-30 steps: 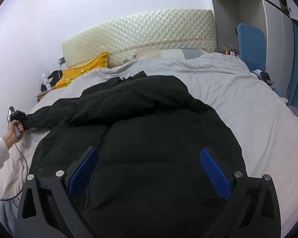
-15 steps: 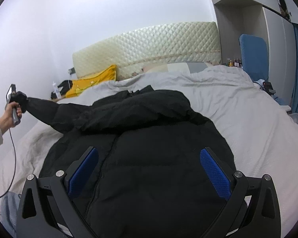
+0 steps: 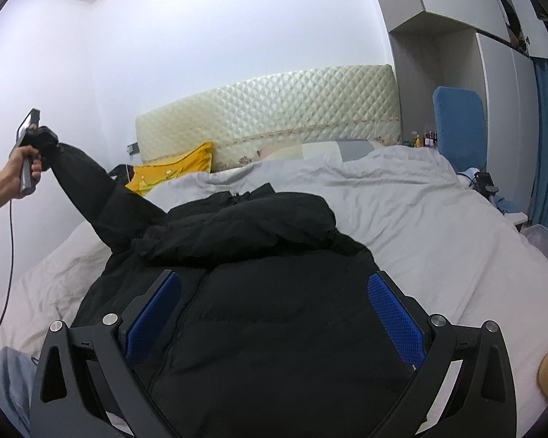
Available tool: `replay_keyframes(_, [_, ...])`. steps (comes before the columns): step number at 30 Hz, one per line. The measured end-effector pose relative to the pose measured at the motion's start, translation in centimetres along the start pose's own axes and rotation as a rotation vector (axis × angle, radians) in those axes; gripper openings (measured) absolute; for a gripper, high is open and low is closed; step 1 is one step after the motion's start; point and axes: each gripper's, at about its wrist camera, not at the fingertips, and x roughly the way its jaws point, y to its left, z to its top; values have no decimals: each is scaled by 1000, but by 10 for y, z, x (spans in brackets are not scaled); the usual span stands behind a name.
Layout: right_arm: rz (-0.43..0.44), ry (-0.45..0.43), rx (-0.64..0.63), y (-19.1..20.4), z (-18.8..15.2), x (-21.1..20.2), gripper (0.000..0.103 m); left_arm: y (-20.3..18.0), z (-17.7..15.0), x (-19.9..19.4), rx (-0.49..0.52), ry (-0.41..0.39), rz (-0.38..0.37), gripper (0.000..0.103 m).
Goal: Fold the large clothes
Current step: 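Lift the grasped sleeve with the left gripper and raise it above the jacket, then lay the sleeve over the folded sleeve on the chest and open the left gripper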
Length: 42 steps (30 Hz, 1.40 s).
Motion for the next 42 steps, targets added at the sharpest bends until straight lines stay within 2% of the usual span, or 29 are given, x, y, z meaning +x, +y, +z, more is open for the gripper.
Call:
replay_keyframes(10, [10, -48, 41, -22, 9, -12, 103, -106, -19, -22, 100, -10, -112, 8])
replay_keyframes(18, [24, -72, 101, -42, 9, -21, 103, -197, -67, -13, 186, 44, -230, 12])
replay_keyframes(26, [38, -70, 141, -60, 8, -20, 103, -276, -140, 0, 350, 88, -294, 17])
replay_keyframes(30, [49, -67, 152, -63, 8, -17, 103, -311, -187, 10, 429, 119, -321, 18])
replay_keyframes(35, [62, -56, 155, -67, 8, -11, 103, -351, -244, 19, 528, 164, -370, 24])
replay_keyframes(39, [67, -50, 163, -72, 8, -7, 103, -374, -288, 28, 648, 178, -401, 25])
replay_keyframes(42, [70, -45, 166, -74, 9, -4, 103, -366, -315, 45, 665, 263, -387, 25])
